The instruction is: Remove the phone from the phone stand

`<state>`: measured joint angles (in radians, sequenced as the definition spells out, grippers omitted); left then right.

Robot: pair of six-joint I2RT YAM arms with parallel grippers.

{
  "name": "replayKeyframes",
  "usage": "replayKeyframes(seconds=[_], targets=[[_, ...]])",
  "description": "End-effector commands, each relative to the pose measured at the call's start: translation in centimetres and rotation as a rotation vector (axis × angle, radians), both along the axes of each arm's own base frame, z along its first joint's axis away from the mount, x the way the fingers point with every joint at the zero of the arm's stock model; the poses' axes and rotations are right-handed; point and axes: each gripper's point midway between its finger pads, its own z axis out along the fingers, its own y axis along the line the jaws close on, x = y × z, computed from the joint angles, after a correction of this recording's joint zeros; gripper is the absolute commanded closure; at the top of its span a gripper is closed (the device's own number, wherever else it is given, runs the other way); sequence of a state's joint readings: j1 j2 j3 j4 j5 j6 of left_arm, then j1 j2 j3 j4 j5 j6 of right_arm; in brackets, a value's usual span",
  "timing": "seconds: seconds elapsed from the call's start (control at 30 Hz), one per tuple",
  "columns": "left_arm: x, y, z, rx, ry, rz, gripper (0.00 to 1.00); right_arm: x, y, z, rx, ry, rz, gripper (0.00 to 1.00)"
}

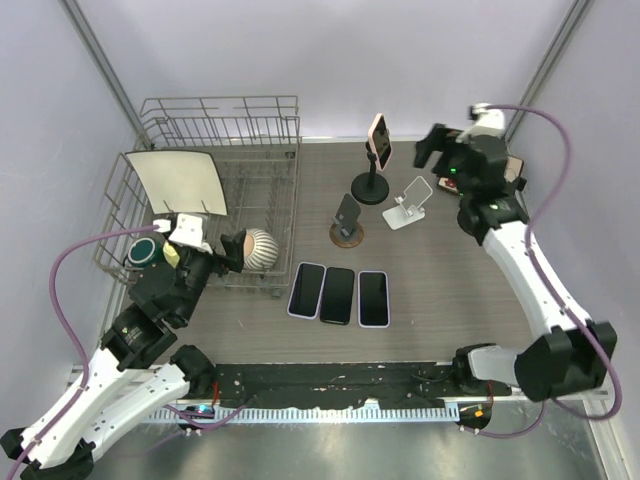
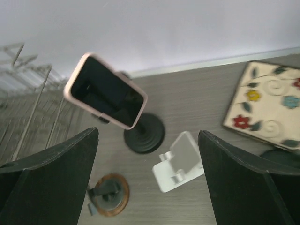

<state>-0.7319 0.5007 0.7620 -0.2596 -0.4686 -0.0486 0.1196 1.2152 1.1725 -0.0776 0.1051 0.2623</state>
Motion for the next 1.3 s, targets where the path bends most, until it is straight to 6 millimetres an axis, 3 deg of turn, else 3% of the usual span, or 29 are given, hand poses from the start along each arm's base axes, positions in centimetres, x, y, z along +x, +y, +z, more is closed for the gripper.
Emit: replayKeyframes(seconds=[0.0, 0.03, 0.1, 0.17, 0.2, 0.3, 0.37, 0.4, 0.47, 0.63, 0.7, 0.83, 0.93, 1.13, 1.27], targets=[[0.2, -0.3, 0.3, -0.019, -0.01, -0.01, 0.18, 1.9, 5.1, 3.0, -0.057, -0.086, 0.077, 0.07], [0.2, -0.3, 0.4, -0.018, -0.012, -0.008, 0.18, 2.9, 6.1, 2.0, -0.071, -0.062, 0.082, 0.07], [0.2, -0.3, 0.2, -0.015, -0.009, -0.008, 0.18, 3.5, 8.4, 3.1, -0.102, -0.095, 0.085, 0.07], [0.3, -0.3, 0.2, -0.013, -0.008, -0.007, 0.18, 4.8, 9.5, 2.8, -0.149, -0.086, 0.057, 0.07], [0.3, -0.4, 0.2, -0.012, -0.007, -0.008, 0.18, 4.8, 11.1, 2.7, -0.157, -0.085, 0.077, 0.07], [0.4, -0.3, 0.1, -0.006, -0.004, -0.004, 0.18, 5.8, 13.1, 2.1, -0.203, -0.071, 0.04, 0.07], [0.4, -0.3, 0.0, -0.003, -0.003, -0.004, 0.18, 6.1, 13.6, 2.7, -0.226, -0.081, 0.0, 0.07], [0.4, -0.3, 0.0, -0.003, -0.003, -0.002, 0.18, 6.7, 13.7, 1.7, -0.26, -0.058, -0.039, 0.07], [0.5, -0.3, 0.0, -0.002, -0.002, -0.002, 0.18, 7.2, 14.6, 2.0, -0.271, -0.061, -0.057, 0.07], [0.5, -0.3, -0.1, 0.001, 0.001, -0.001, 0.18, 9.2, 13.8, -0.5, -0.33, -0.005, -0.229, 0.09], [0.5, -0.4, -0.2, 0.002, 0.003, -0.005, 0.18, 9.8, 13.9, -0.7, -0.353, 0.0, -0.241, 0.11], [0.5, -0.4, 0.0, 0.0, 0.0, -0.008, 0.18, 11.4, 14.1, -3.4, -0.403, 0.038, -0.289, 0.16], [0.5, -0.4, 0.0, -0.002, -0.002, -0.008, 0.18, 12.0, 13.9, -3.8, -0.431, 0.045, -0.327, 0.18], [0.3, -0.3, 0.1, -0.005, -0.006, -0.011, 0.18, 12.6, 13.7, -4.3, -0.459, 0.032, -0.364, 0.33], [0.3, -0.2, 0.3, -0.011, -0.013, -0.01, 0.18, 12.5, 13.6, -3.9, -0.467, 0.022, -0.372, 0.53]])
